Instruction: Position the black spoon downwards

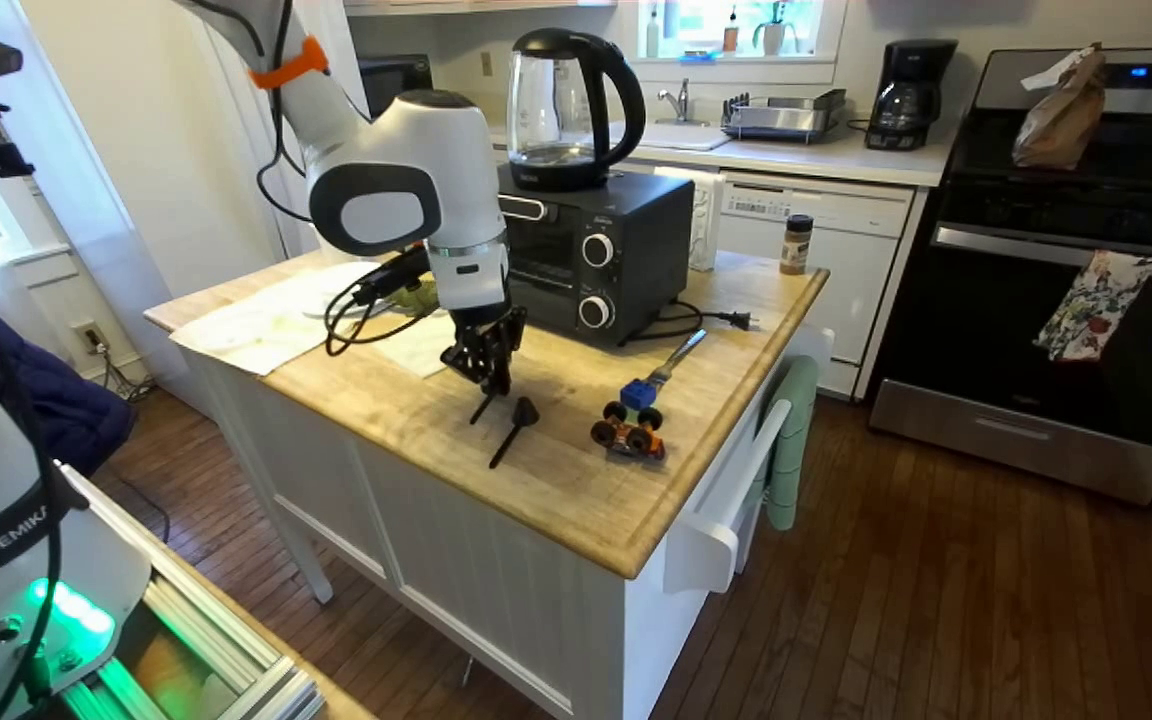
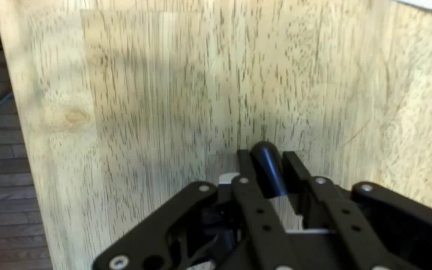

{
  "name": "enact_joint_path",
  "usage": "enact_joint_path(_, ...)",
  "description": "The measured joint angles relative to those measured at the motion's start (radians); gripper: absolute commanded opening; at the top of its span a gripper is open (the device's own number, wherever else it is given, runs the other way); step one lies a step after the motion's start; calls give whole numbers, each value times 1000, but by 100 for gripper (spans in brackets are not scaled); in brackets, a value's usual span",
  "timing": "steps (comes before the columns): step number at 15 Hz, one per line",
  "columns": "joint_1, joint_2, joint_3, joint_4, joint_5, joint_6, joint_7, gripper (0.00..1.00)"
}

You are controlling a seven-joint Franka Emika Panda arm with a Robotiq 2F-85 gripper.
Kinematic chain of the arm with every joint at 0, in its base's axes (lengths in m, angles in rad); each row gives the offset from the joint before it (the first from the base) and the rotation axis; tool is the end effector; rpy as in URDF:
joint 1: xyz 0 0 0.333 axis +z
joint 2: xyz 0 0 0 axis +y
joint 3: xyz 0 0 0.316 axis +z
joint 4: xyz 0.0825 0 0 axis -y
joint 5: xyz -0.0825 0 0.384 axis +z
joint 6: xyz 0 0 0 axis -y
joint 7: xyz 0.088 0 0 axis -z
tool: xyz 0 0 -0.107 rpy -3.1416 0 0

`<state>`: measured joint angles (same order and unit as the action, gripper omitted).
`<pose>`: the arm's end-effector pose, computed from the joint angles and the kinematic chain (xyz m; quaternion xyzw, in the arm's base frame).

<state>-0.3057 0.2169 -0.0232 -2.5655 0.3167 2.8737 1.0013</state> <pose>0.4253 -0.1642 0.1939 -0.6840 0.7266 -0.0277 0.0586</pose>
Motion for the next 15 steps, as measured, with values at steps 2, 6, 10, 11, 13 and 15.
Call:
enact_joint_path(2,-60,-14,51,0,135,-27,-77,22)
enact_joint_path(6,-132,-30,90,5,328,-97,-191,22)
enact_joint_path(10,-156,-38,84,8,507,-212,-292,18)
enact_joint_path(11,-136,-39,52,10,557,-250,-321,17)
enact_joint_path(13,-101,-39,-7,11,628,-324,-366,17)
enact_joint_path(15,-74,-38,-58,10,677,-389,-390,15)
